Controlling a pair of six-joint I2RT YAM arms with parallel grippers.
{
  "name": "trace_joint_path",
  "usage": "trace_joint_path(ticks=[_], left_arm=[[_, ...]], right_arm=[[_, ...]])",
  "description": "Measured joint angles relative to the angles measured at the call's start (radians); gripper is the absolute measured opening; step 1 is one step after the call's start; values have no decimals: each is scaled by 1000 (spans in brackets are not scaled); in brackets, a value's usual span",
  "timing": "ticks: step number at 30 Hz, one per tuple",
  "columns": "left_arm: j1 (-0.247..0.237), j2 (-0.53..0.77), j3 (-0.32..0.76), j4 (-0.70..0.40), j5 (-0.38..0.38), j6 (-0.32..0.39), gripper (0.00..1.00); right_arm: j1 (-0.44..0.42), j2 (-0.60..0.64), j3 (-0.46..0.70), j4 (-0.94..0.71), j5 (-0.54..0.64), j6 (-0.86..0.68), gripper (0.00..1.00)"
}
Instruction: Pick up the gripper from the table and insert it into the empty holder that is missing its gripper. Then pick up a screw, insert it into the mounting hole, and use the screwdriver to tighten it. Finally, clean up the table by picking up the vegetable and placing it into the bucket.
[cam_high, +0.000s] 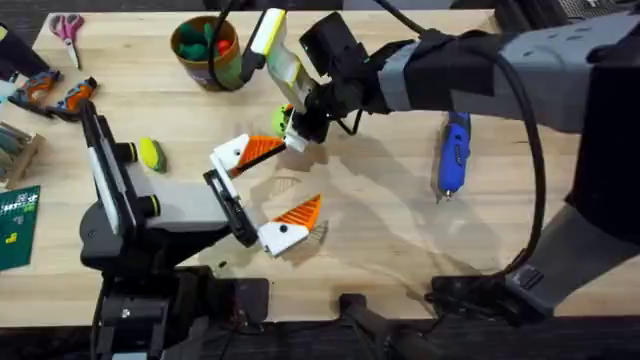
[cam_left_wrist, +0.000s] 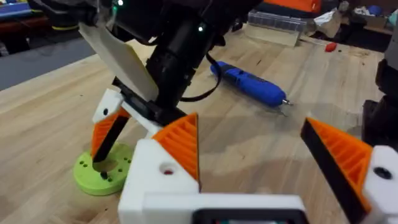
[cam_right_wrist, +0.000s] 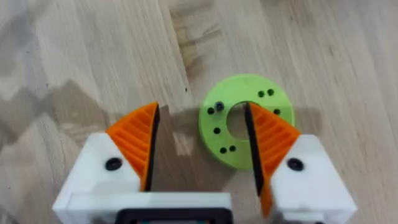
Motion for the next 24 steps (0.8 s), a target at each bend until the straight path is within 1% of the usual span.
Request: trace_joint_path(ticks=[6,10,17,24], left_arm=[[0,0,0,0,0,0,986],[0,0,0,0,0,0,986],[0,0,0,0,0,0,986],[0,0,0,0,0,0,986]], right_arm=[[0,0,0,8,0,0,777],[0,0,0,27,0,1,778],[-17,26,0,38,-3,53,792],[-26,30,0,41,-8,69,804]])
